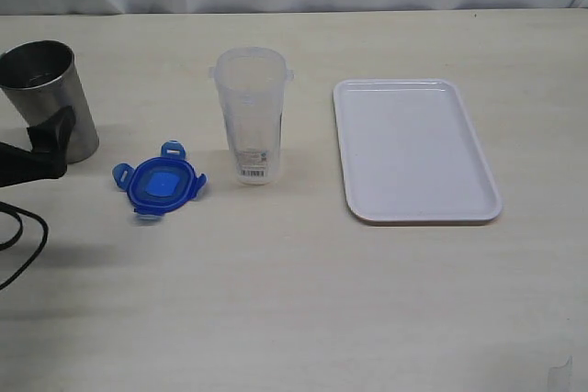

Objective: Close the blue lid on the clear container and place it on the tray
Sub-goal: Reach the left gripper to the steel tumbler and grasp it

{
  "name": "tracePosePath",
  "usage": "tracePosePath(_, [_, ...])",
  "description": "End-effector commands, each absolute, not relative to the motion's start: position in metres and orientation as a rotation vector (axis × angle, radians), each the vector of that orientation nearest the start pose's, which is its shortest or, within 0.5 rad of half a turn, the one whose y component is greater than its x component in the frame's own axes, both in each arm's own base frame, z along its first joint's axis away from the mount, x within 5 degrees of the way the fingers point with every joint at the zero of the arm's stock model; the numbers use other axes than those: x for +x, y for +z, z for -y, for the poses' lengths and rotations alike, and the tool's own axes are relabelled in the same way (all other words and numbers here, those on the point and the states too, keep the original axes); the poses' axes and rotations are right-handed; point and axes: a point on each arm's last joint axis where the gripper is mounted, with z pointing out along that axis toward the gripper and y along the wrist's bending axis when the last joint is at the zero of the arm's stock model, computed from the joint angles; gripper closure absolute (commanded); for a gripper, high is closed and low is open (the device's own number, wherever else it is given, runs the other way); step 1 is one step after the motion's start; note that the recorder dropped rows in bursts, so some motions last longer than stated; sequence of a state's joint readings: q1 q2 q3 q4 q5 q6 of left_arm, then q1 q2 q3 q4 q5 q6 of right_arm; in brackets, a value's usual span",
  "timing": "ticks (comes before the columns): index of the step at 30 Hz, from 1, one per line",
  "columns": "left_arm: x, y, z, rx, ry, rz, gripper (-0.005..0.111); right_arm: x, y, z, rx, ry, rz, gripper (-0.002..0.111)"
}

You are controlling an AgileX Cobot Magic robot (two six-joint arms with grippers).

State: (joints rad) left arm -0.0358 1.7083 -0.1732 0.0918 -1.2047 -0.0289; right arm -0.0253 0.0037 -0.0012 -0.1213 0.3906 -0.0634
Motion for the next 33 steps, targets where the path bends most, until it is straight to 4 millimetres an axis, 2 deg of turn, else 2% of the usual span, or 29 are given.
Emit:
tracePosePath(1, [0.232,0.118,0.015,0.093,-0.094,-1.829,0.002,0.052,0.178,0.006,-0.102,-0.184,-1.873,0.104])
tracePosePath(12, [0.268,0.093,0.010,0.011,-0.041,-1.863,0.002,0.052,0.178,0.006,-0.102,-0.184,-1.873,0.104])
tracePosePath(18, [0.282,0.088,0.016,0.080,-0.087,-1.849,0.002,0.052,0.178,0.006,-0.102,-0.184,-1.873,0.104])
tracePosePath(33, [0.308,0.078,0.017,0.071,-0.088,-1.822,0.002,0.052,0.178,0.006,-0.102,-0.184,-1.873,0.104])
